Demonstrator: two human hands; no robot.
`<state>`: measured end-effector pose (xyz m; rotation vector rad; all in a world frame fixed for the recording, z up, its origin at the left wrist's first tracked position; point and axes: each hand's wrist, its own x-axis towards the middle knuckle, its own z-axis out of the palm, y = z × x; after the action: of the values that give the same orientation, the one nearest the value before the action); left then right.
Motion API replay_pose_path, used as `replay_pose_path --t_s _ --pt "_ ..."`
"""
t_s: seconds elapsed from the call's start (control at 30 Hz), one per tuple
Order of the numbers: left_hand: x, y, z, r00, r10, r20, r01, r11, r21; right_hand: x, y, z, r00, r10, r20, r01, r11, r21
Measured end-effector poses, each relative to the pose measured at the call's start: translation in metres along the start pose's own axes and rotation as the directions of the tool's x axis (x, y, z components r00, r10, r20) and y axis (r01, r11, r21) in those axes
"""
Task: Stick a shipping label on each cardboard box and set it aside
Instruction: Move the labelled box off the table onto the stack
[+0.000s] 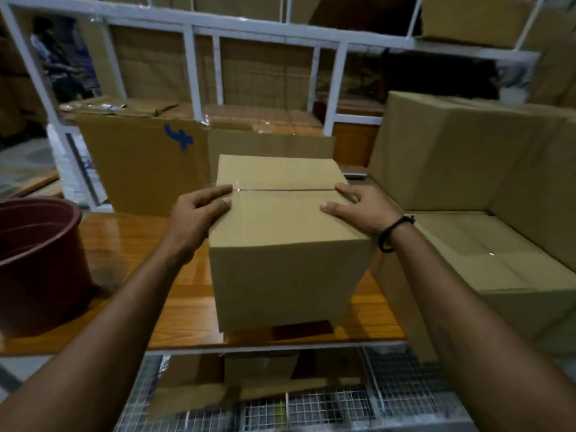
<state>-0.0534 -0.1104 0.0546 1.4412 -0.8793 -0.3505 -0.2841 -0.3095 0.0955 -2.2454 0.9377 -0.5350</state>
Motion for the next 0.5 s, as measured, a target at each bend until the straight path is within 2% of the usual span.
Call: replay_pose_path --t_s 0.2,0.33,0.5 --pt "-0.016 0.099 0.041 0.975 0.217 0.051 -0.216 0.976 -0.02 -0.08 -0.039 -0.11 0.991 -0.01 -0.133 0.002 0.998 -0.057" --pt "-0.02 0.152 0.101 0.957 0.248 0.15 -0.244 0.969 -0.044 -0.12 -0.022 -0.183 0.978 0.035 -0.205 -0.064 0.989 -0.136" --pt "-0.027 0.16 0.191 0.932 0.237 0.274 -0.21 0.97 -0.125 -0.133 0.033 -0.262 0.958 0.158 -0.238 -0.211 0.953 -0.218"
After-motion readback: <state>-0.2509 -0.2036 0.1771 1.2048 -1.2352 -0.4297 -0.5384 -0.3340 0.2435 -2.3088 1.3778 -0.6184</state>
